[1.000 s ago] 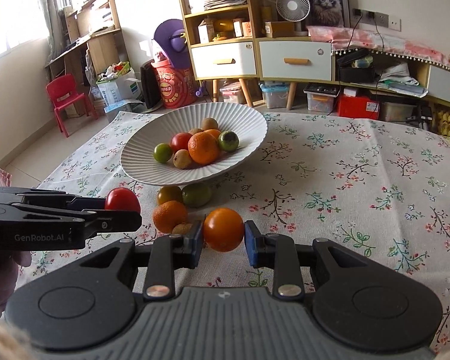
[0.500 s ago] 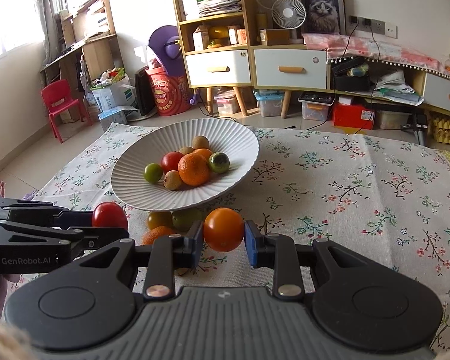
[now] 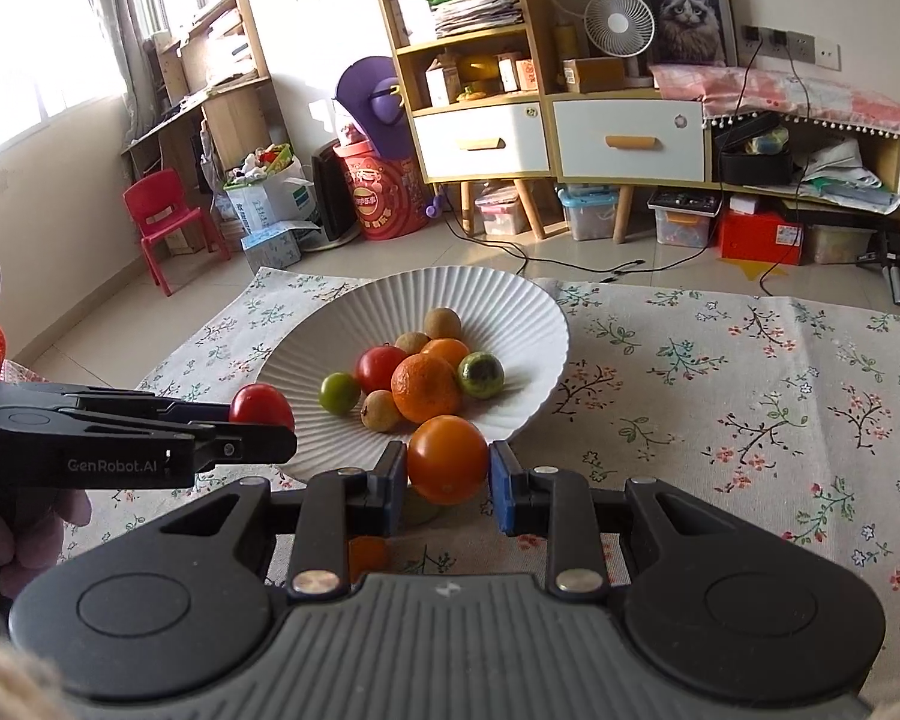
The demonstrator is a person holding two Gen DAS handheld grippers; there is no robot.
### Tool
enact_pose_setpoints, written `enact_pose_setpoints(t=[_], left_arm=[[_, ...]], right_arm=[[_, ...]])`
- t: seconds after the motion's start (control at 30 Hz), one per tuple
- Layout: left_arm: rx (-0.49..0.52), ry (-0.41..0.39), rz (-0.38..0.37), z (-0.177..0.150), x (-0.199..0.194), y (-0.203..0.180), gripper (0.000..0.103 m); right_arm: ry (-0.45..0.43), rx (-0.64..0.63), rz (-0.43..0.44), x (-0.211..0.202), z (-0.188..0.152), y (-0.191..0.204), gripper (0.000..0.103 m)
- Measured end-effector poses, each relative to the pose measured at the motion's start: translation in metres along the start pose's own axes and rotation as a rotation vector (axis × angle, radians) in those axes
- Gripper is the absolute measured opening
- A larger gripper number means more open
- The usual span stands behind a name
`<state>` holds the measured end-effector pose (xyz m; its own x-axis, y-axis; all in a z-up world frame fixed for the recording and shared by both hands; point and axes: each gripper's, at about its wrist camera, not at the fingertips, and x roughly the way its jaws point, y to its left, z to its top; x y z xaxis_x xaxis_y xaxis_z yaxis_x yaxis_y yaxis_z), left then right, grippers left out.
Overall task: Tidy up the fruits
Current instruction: 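Lift both tomatoes and carry them over the white bowl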
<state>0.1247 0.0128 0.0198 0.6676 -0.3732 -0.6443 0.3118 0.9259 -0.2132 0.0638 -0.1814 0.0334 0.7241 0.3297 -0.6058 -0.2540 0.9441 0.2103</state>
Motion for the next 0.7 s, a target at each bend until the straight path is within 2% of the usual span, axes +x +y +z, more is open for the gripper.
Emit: enact_pose_setpoints(t=[0.13, 0.37, 0.7], left_arm=[[-0.037, 0.019, 0.019, 0.016, 0.019, 0.012, 0.032], [-0.043, 0.021, 0.033, 0.035, 0.043, 0.024, 0.032], [-0.088, 0.045, -0.004, 0.050, 0.062, 0.037, 0.032]], right_arm=[[0.010, -0.015, -0.005, 0.014, 0.007, -0.001, 0.026], [0.018, -0.038, -0.021, 0.033, 0.010, -0.002, 0.026], [0.032, -0.071, -0.034, 0.047, 0.011, 0.003, 0.026]])
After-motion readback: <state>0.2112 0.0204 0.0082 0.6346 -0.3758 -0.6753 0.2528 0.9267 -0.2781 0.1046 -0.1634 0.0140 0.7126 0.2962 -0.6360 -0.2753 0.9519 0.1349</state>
